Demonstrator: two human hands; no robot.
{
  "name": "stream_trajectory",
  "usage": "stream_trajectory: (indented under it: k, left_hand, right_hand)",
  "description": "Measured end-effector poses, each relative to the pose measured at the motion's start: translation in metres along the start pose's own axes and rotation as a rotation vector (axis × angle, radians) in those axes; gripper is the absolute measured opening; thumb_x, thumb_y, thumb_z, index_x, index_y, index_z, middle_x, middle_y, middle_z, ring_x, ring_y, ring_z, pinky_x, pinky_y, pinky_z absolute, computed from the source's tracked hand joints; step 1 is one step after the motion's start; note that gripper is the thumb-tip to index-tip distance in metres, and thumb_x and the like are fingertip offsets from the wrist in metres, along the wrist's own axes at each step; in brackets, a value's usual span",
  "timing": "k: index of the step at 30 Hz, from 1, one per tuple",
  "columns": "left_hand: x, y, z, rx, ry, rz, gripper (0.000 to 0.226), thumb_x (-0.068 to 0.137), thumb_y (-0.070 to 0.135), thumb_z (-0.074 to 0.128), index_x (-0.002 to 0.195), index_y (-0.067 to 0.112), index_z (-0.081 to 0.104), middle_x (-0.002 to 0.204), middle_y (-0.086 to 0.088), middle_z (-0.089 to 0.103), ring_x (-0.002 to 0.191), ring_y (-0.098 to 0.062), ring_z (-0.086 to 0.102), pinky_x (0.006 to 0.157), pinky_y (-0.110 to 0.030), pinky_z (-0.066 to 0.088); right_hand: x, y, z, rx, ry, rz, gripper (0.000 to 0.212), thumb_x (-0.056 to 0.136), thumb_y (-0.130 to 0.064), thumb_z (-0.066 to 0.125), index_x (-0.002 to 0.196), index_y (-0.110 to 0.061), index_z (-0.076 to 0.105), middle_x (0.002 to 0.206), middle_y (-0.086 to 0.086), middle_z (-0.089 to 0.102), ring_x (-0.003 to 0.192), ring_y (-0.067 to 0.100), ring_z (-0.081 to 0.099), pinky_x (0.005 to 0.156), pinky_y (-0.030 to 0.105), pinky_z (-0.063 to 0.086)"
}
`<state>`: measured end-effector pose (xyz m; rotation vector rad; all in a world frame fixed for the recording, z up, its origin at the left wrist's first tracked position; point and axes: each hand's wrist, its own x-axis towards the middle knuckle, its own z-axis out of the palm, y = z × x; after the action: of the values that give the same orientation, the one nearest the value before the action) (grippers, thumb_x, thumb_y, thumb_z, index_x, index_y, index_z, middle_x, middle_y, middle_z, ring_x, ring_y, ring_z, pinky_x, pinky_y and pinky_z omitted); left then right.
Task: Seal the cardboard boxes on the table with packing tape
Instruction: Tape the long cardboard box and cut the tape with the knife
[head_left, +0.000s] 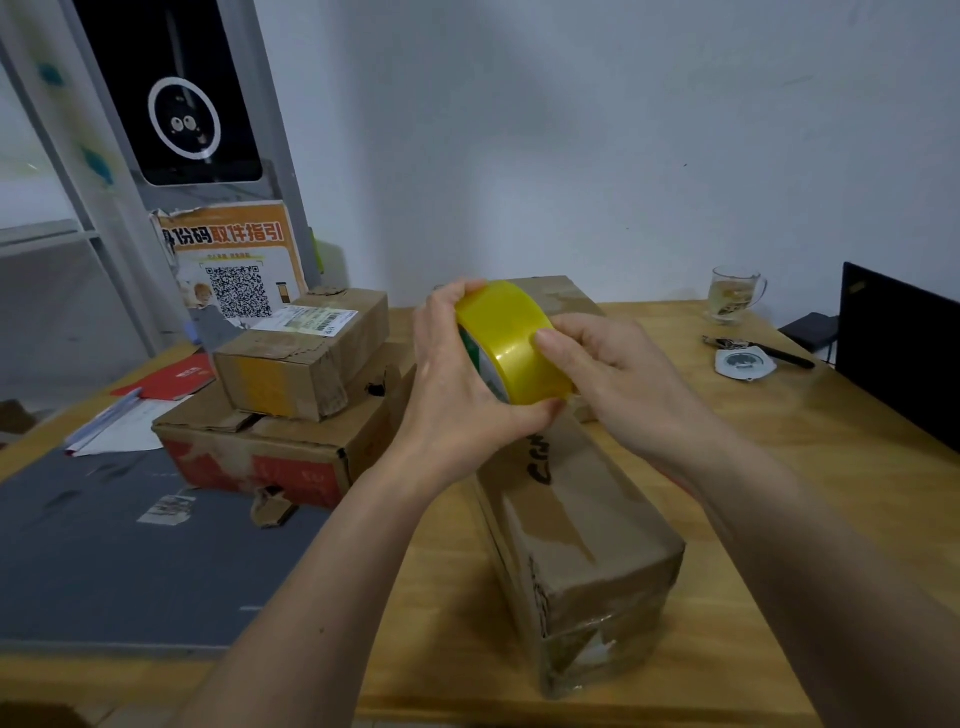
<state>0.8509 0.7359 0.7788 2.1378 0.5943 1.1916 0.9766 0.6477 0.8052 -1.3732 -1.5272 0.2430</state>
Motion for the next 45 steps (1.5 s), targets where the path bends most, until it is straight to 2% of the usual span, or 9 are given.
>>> stream_trajectory:
  k: [6, 11, 18, 24, 30, 33, 36, 40, 45]
  left_hand:
    - [-0.001, -0.002, 0.0, -0.013, -0.002, -0.004, 0.1, 0.061, 0.023, 0.094, 0.136, 0.029, 0.027, 0.132, -0.001, 0.036, 0.122, -0.019, 0.045, 0.099, -0.041, 0.049]
    - [-0.001, -0.004, 0.004, 0.032, 0.058, 0.022, 0.099, 0.06, 0.024, 0.094, 0.131, 0.034, 0.026, 0.128, 0.004, 0.032, 0.125, -0.018, 0.04, 0.102, -0.041, 0.046]
    - [-0.006, -0.008, 0.007, 0.045, 0.106, 0.056, 0.096, 0.059, 0.023, 0.093, 0.117, 0.053, 0.023, 0.12, 0.014, 0.031, 0.122, -0.022, 0.043, 0.098, -0.045, 0.046]
    - [-0.006, -0.01, 0.008, 0.051, 0.118, 0.058, 0.098, 0.059, 0.023, 0.092, 0.125, 0.045, 0.022, 0.124, 0.009, 0.031, 0.123, -0.022, 0.042, 0.098, -0.045, 0.047]
    - [-0.008, -0.012, 0.012, 0.03, 0.145, 0.051, 0.098, 0.059, 0.024, 0.094, 0.124, 0.047, 0.024, 0.129, 0.006, 0.032, 0.125, -0.019, 0.042, 0.099, -0.04, 0.047]
    - [-0.006, -0.015, 0.015, 0.05, 0.237, 0.011, 0.1, 0.059, 0.026, 0.094, 0.134, 0.032, 0.029, 0.134, 0.001, 0.031, 0.13, -0.019, 0.037, 0.105, -0.037, 0.042]
    - [-0.004, -0.017, 0.017, 0.098, 0.35, 0.002, 0.103, 0.058, 0.027, 0.094, 0.14, 0.019, 0.031, 0.137, -0.006, 0.03, 0.132, -0.021, 0.031, 0.103, -0.03, 0.036]
    - [-0.005, -0.015, 0.021, 0.14, 0.449, 0.058, 0.102, 0.061, 0.033, 0.092, 0.141, 0.011, 0.033, 0.141, -0.014, 0.031, 0.135, -0.029, 0.03, 0.109, -0.04, 0.035]
    - [-0.005, -0.015, 0.024, 0.198, 0.526, 0.131, 0.098, 0.063, 0.032, 0.088, 0.141, 0.005, 0.036, 0.143, -0.021, 0.031, 0.134, -0.025, 0.026, 0.104, -0.004, 0.019]
  right_hand:
    - [-0.001, -0.001, 0.001, -0.021, -0.044, 0.019, 0.036, 0.104, -0.02, 0.037, 0.089, 0.005, 0.058, 0.082, 0.026, 0.056, 0.076, 0.037, 0.051, 0.069, 0.046, 0.043]
    - [-0.001, 0.0, 0.008, -0.193, -0.048, 0.036, 0.026, 0.104, -0.026, 0.034, 0.085, -0.017, 0.05, 0.072, -0.003, 0.047, 0.064, 0.009, 0.043, 0.055, 0.019, 0.034]
    - [-0.002, 0.007, 0.014, -0.261, -0.053, 0.031, 0.029, 0.103, -0.018, 0.033, 0.075, -0.022, 0.036, 0.071, -0.004, 0.038, 0.058, 0.001, 0.036, 0.055, 0.013, 0.035]
    - [-0.002, 0.011, 0.02, -0.266, 0.016, 0.002, 0.032, 0.101, -0.014, 0.034, 0.071, -0.026, 0.032, 0.064, -0.006, 0.036, 0.054, -0.003, 0.038, 0.054, 0.011, 0.035]
    - [-0.003, 0.012, 0.018, -0.217, 0.034, 0.046, 0.022, 0.098, -0.008, 0.035, 0.086, -0.02, 0.05, 0.073, -0.005, 0.051, 0.064, -0.005, 0.048, 0.054, 0.01, 0.037]
    - [-0.006, 0.012, 0.018, 0.007, 0.181, 0.073, 0.022, 0.099, -0.01, 0.041, 0.115, -0.021, 0.053, 0.107, -0.008, 0.063, 0.1, -0.006, 0.056, 0.084, 0.013, 0.046]
    - [-0.007, 0.004, 0.019, 0.025, 0.395, 0.065, 0.008, 0.089, -0.018, 0.066, 0.095, -0.024, 0.066, 0.095, -0.008, 0.068, 0.089, 0.002, 0.064, 0.079, 0.021, 0.052]
    - [-0.007, -0.002, 0.022, 0.049, 0.429, 0.126, 0.01, 0.077, -0.019, 0.08, 0.081, -0.026, 0.073, 0.075, -0.01, 0.071, 0.072, 0.007, 0.067, 0.065, 0.018, 0.053]
    - [-0.004, -0.004, 0.025, 0.057, 0.479, 0.132, 0.016, 0.075, -0.019, 0.081, 0.068, -0.03, 0.072, 0.065, -0.014, 0.07, 0.063, 0.001, 0.066, 0.062, 0.015, 0.052]
